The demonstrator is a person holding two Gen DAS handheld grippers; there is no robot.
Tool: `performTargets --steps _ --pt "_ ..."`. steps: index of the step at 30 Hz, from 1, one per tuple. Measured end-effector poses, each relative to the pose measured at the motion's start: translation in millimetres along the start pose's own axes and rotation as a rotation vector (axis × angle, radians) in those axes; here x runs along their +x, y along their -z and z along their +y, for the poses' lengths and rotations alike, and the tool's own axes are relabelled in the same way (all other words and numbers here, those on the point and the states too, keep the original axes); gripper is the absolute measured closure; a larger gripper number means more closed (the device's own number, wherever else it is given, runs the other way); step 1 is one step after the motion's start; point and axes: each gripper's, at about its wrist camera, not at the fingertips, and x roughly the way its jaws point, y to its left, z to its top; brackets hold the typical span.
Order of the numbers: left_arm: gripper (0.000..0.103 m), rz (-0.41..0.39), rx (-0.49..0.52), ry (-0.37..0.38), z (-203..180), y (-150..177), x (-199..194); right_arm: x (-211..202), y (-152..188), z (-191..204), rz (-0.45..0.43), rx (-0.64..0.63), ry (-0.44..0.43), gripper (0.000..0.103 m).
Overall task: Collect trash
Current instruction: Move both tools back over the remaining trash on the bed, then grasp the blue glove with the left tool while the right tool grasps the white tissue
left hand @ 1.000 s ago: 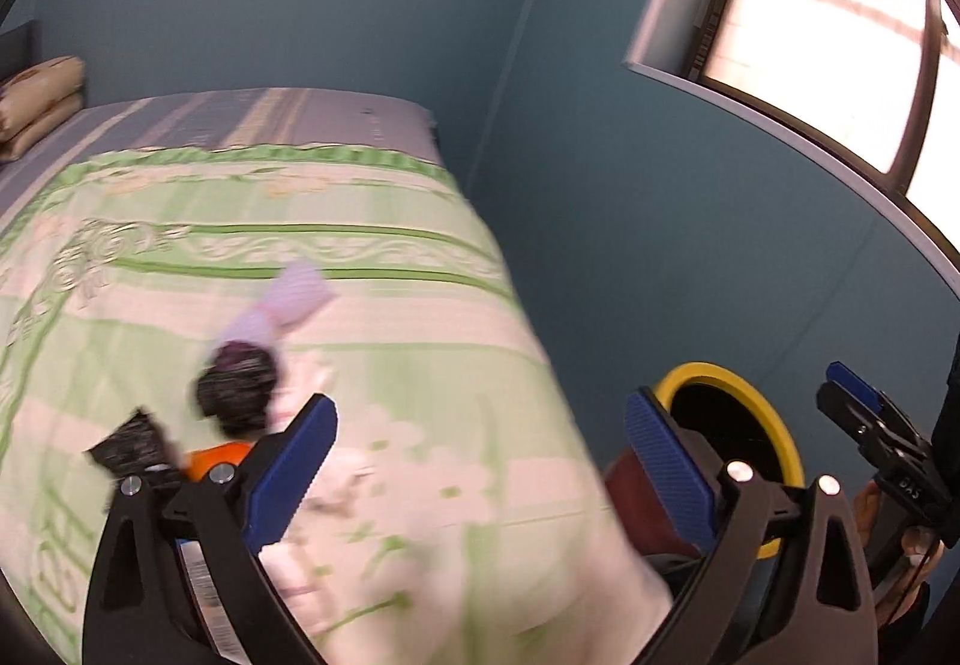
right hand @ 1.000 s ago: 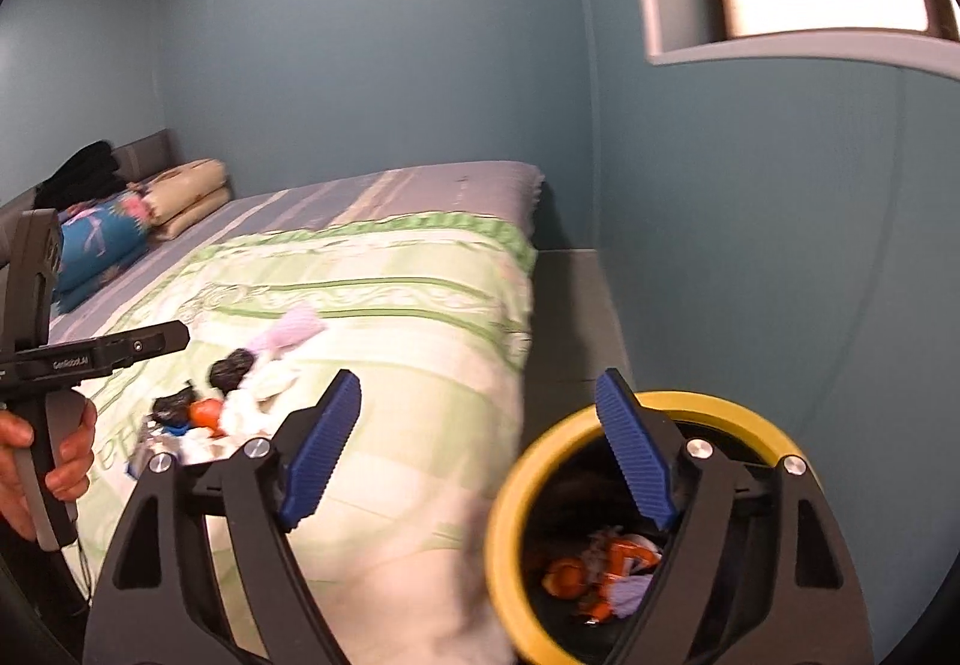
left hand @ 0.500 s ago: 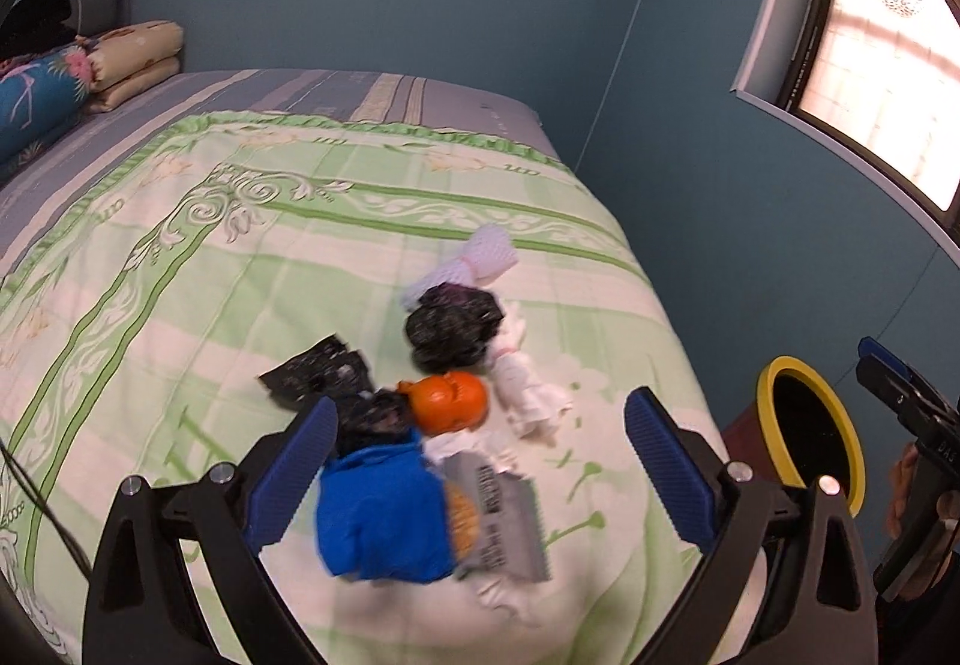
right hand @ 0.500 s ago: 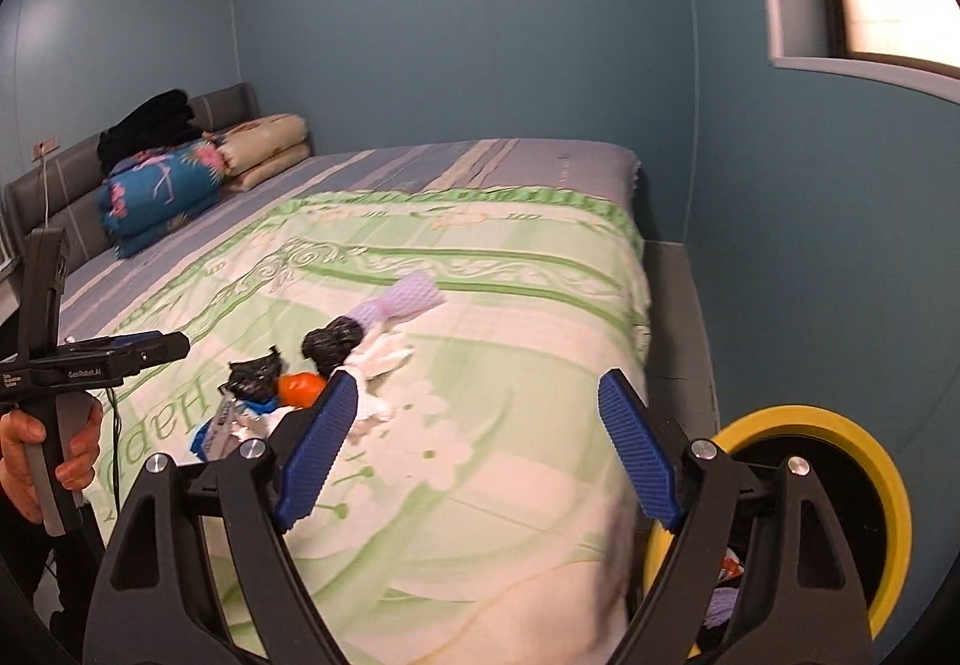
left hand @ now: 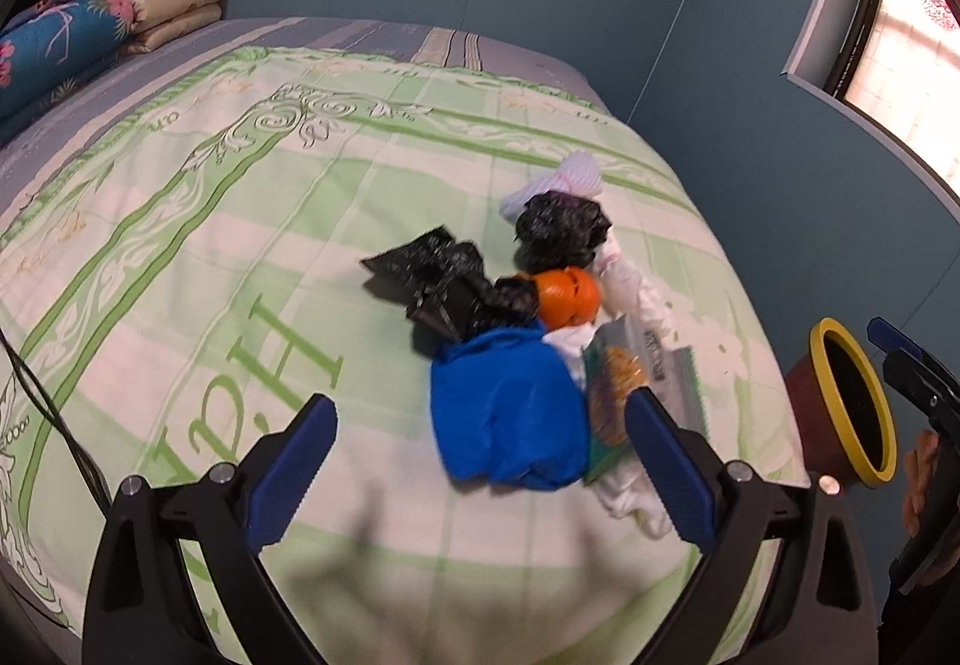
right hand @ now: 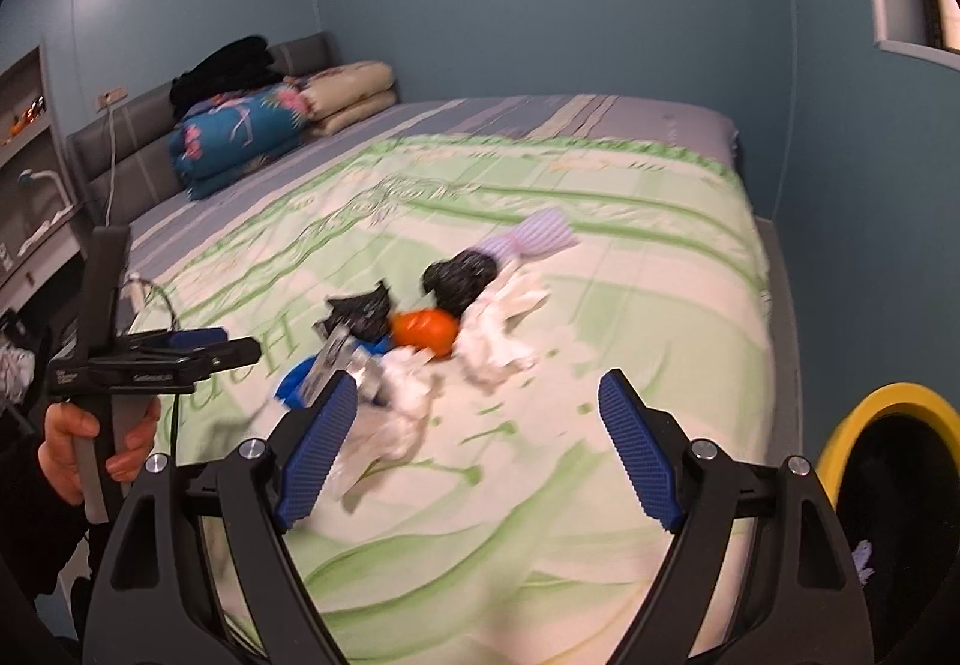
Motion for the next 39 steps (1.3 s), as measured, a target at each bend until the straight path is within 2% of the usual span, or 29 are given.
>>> performTargets --steps 12,15,20,29,32,35,39 --pt "0.01 0.085 0.013 -0.044 1 15 42 30 20 31 0.084 -0.057 -0.074 0.024" --pt "0.01 0.113 0.019 -0.07 0 15 54 40 17 25 0.094 -0.046 -0.053 0.024" --pt "0.01 0.129 0.001 -0.072 2 12 64 72 9 4 0.131 -0.003 -0.028 0.025" --pt "0.01 0.15 -0.023 -0.054 7 9 76 139 -8 -13 0.191 -0.049 0.042 0.026" --pt "0.013 0.157 -0.037 -0.055 11 7 82 161 -19 -18 0.208 -0.05 0.052 0.027" --pt "0.022 0.16 -0.057 -0.061 17 3 85 183 -28 -25 0.231 -0.043 0.065 0.034" --pt "0.034 0.16 -0.074 -0.072 26 -6 89 202 -34 -26 0.254 -0.047 0.067 0.036"
